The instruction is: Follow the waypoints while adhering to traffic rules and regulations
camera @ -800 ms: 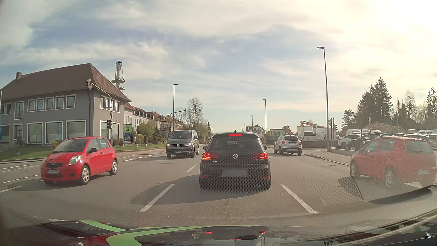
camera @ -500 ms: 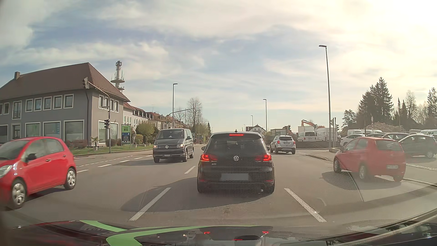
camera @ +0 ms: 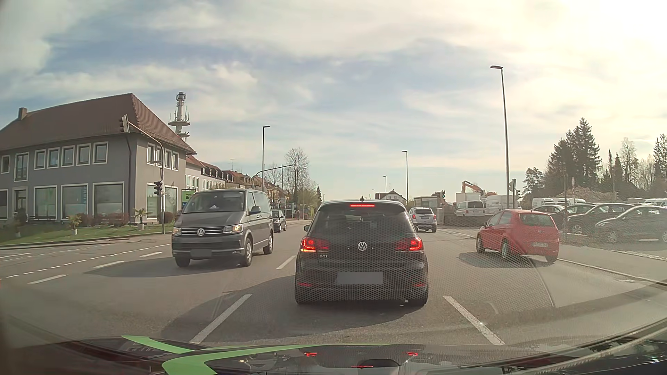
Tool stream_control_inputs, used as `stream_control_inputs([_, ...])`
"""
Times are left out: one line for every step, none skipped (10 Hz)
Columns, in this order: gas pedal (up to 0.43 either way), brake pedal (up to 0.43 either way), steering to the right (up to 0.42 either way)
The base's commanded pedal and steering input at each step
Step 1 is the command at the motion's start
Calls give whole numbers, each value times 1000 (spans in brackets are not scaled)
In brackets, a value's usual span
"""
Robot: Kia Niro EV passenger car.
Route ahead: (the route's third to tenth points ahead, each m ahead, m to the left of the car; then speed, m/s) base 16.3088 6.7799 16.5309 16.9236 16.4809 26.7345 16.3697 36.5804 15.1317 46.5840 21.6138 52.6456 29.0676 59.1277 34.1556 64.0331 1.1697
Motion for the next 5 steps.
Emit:
stream_control_inputs([0,122,1])
stream_control_inputs([0,122,1])
stream_control_inputs([0,122,1])
stream_control_inputs([0,128,1])
stream_control_inputs([0,128,1])
